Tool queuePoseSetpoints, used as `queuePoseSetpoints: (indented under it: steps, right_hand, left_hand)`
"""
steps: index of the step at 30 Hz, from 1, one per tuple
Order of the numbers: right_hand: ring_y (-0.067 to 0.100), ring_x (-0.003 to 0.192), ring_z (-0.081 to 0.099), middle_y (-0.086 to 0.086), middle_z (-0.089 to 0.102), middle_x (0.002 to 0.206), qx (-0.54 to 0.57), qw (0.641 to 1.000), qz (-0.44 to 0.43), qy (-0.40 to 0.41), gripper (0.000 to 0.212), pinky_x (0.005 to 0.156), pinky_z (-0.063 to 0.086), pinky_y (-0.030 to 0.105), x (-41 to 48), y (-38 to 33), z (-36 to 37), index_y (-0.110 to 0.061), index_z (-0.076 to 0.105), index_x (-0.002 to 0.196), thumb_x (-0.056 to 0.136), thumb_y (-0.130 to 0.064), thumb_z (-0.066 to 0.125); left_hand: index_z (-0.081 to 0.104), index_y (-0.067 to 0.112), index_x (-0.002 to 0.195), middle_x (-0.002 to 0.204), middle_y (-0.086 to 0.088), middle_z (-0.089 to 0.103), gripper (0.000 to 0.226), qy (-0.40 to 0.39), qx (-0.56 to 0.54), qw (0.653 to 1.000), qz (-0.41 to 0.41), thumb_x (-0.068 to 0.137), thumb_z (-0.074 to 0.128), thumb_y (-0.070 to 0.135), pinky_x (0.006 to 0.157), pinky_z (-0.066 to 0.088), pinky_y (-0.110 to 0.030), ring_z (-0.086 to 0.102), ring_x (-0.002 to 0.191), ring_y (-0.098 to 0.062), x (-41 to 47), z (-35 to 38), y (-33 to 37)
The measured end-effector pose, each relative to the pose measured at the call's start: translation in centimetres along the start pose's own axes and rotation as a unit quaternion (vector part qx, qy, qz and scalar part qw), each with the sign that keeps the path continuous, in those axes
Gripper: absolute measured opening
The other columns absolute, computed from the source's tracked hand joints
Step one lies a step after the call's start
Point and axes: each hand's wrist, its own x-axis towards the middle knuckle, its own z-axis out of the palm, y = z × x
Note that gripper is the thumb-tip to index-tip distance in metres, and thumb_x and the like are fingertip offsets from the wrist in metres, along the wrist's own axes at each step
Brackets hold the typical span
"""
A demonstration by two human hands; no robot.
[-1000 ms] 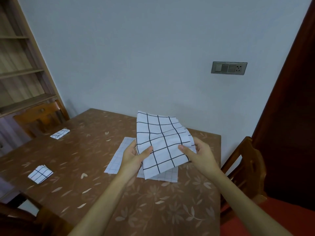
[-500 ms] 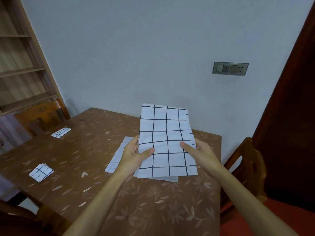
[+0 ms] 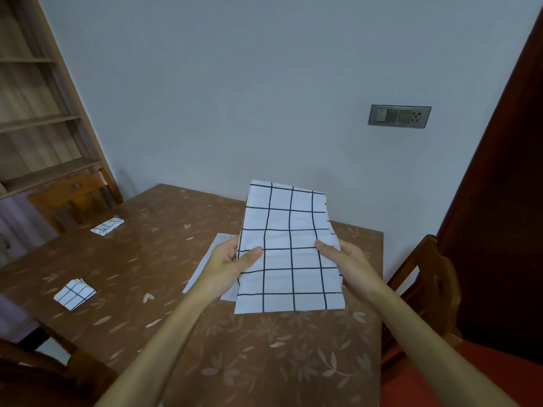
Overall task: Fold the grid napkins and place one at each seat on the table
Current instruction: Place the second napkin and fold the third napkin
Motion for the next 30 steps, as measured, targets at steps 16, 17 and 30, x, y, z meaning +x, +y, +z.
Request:
queuePoseSetpoints:
  steps: [16, 17, 30]
  right_hand:
    - [0.021, 0.1, 0.074, 0.001, 0.078, 0.108, 0.043, 0.999, 0.012, 0.008, 0.023, 0.086, 0.057, 0.036, 0.3, 0.6, -0.4, -0.018, 0.072, 0.114, 0.099, -0.012, 0.056]
    - [0.017, 0.093, 0.076, -0.001, 0.079, 0.1, 0.05, 0.999, 0.012, 0.008, 0.022, 0.077, 0.059, 0.03, 0.4, 0.6, -0.5, -0.019, 0.073, 0.109, 0.098, -0.01, 0.056]
    - [0.024, 0.098, 0.073, 0.007, 0.077, 0.11, 0.147, 0.988, 0.045, 0.009, 0.053, 0.083, 0.054, 0.043, 0.6, -0.1, -0.9, -0.01, 0.068, 0.116, 0.101, -0.05, 0.037]
  left_hand:
    - [0.07, 0.011, 0.12, 0.114, -0.01, 0.076, 0.025, 0.012, -0.065, 0.998, -0.014, 0.098, 0.059, 0.012, 0.085, 0.06, -0.041, 0.072, 0.105, -0.032, 0.2, -0.7, -0.1]
    - [0.071, 0.013, 0.12, 0.114, -0.011, 0.076, 0.025, 0.012, -0.066, 0.998, -0.013, 0.098, 0.059, 0.011, 0.087, 0.058, -0.043, 0.073, 0.104, -0.031, 0.2, -0.8, -0.2]
    - [0.082, 0.01, 0.089, 0.097, -0.014, 0.078, 0.024, 0.076, -0.058, 0.995, 0.019, 0.091, 0.065, 0.027, 0.071, 0.055, -0.038, 0.071, 0.086, -0.026, -0.1, -0.9, 0.0]
